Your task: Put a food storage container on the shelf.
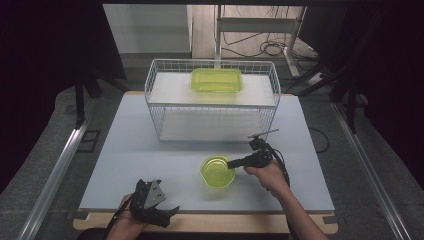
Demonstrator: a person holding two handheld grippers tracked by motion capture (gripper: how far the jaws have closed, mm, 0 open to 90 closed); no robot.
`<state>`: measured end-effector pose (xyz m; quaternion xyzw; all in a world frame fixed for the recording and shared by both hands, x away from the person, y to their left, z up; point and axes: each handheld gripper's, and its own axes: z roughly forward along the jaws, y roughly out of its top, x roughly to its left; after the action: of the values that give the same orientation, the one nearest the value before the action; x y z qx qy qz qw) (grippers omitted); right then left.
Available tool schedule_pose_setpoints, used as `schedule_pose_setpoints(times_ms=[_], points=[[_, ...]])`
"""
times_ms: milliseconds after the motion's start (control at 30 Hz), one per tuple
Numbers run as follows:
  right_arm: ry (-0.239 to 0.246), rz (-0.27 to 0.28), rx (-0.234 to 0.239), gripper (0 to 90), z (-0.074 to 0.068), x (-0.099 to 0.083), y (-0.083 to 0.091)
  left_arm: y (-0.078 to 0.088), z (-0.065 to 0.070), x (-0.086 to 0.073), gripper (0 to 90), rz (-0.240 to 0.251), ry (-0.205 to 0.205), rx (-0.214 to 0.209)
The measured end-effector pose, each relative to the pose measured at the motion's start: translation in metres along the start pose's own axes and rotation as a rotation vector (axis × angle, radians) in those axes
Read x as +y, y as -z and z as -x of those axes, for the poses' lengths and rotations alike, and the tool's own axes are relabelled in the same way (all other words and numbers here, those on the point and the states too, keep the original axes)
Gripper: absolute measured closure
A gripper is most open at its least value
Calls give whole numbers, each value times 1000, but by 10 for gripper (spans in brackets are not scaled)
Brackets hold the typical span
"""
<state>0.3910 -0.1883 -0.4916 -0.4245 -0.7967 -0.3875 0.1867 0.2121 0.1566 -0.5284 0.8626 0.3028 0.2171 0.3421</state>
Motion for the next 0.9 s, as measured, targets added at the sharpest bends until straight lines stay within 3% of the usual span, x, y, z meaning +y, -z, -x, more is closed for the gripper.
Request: schedule_pose_setpoints(times_ms=[200, 433, 767, 900], points=[[10, 1, 3, 814, -9, 1, 1, 0, 0, 0, 11, -1, -2, 0], [8, 43, 26, 816, -10, 1, 8, 0, 0, 0, 11, 1, -1, 1], [13, 139, 76, 815, -26, 10, 35, 5, -4, 1, 11, 40, 59, -10], [27, 163, 86, 815, -38, 19, 48, 4, -4, 1, 11, 34, 54, -7]])
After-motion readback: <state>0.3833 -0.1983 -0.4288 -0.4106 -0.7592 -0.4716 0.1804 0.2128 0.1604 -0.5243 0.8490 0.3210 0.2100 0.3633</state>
